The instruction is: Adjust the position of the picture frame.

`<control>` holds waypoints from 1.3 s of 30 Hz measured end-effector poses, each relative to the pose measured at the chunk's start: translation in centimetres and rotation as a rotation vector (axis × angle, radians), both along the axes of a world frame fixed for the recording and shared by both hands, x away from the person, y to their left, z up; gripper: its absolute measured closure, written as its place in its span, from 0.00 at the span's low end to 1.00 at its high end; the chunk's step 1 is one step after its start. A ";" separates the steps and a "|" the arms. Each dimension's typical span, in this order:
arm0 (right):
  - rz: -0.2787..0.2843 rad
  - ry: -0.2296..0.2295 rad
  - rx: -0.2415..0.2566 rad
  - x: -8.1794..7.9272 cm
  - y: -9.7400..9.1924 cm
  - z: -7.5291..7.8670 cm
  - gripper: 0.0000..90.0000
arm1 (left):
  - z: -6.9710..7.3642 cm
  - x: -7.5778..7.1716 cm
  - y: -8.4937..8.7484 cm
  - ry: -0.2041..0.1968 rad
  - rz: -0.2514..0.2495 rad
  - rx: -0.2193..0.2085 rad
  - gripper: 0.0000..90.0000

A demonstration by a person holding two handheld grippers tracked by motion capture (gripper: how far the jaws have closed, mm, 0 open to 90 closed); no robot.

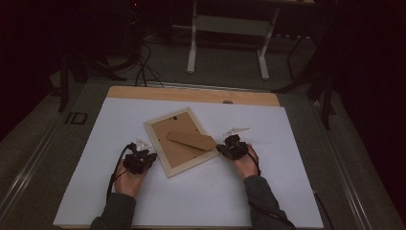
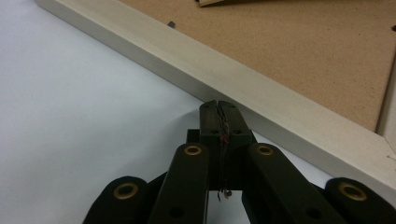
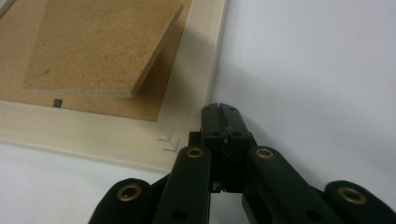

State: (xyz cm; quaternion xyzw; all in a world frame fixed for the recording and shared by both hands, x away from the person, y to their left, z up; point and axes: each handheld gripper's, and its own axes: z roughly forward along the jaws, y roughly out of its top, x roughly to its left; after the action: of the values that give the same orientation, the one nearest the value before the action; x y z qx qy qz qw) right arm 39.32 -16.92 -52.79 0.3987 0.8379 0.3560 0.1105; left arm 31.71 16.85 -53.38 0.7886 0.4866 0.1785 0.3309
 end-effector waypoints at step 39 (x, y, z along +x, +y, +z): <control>0.031 0.006 0.009 -3.5 -0.5 0.1 1.00 | 0.3 2.0 -0.4 0.026 0.015 0.017 1.00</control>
State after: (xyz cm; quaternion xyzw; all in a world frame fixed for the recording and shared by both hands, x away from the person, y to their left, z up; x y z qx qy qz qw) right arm 35.79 -17.46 -52.65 0.3873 0.8427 0.3603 0.1007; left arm 33.69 16.40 -53.12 0.7900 0.4953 0.1748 0.3163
